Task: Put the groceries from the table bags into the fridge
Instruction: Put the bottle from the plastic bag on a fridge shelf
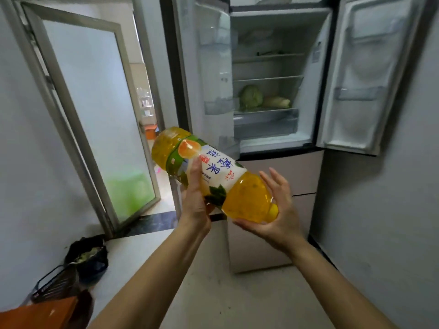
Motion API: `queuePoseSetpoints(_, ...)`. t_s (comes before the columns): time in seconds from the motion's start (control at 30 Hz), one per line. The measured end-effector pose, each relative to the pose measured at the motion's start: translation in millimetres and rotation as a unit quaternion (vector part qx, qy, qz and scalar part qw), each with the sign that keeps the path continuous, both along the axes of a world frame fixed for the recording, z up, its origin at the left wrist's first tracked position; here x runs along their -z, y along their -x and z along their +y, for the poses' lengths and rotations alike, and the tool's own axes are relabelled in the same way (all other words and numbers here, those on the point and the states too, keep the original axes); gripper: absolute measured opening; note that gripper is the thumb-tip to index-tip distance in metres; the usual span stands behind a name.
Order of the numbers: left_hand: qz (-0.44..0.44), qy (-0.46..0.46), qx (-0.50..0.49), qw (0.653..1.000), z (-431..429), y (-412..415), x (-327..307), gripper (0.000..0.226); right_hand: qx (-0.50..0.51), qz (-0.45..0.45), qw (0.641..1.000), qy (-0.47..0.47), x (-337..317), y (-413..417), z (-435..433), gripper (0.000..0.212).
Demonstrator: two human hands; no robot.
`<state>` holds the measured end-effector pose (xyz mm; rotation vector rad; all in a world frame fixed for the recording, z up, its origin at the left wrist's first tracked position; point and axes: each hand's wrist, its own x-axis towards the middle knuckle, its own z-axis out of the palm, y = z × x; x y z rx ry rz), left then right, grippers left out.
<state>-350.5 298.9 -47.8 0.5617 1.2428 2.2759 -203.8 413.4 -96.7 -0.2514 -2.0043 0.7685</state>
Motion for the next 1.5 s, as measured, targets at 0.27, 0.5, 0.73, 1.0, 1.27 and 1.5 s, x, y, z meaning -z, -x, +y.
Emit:
queuePoseSetpoints(0.27, 0.056, -0.029, 0.115, 0.991, 170.4, 2.1, -23.5, 0.070, 0.058, 0.036, 0.997, -0.024, -14.1, -10.7, 145.2, 0.114)
queuePoseSetpoints(0.5, 0.005, -0.014, 0.140, 0.990, 326.1, 55.0, -45.9, 0.120, 0.127, 0.054, 0.986, -0.090, -35.6, 35.8, 273.8, 0.114)
queuePoseSetpoints(0.73, 0.026, -0.014, 0.202, 0.979, 466.9, 116.2, -97.0, 0.093, 0.214, 0.048, 0.968, -0.125, -81.3, 95.8, 397.0, 0.109)
queuePoseSetpoints(1.0, 0.071, 0.010, 0.245, 0.967, 607.4, 178.4, -120.7, 0.052, 0.252, 0.045, 0.960, -0.111, -107.1, 140.7, 537.1, 0.105)
queuePoseSetpoints(1.27, 0.038, 0.016, 0.158, 0.987, 751.9, 225.4, -156.5, 0.044, 0.236, 0.018, 0.965, -0.114, -163.3, 189.0, 695.2, 0.104)
queuePoseSetpoints(1.5, 0.045, 0.052, 0.159, 0.985, 830.6, 280.5, -190.8, 0.060, 0.238, 0.049, 0.967, -0.079, -203.5, 247.0, 771.9, 0.105)
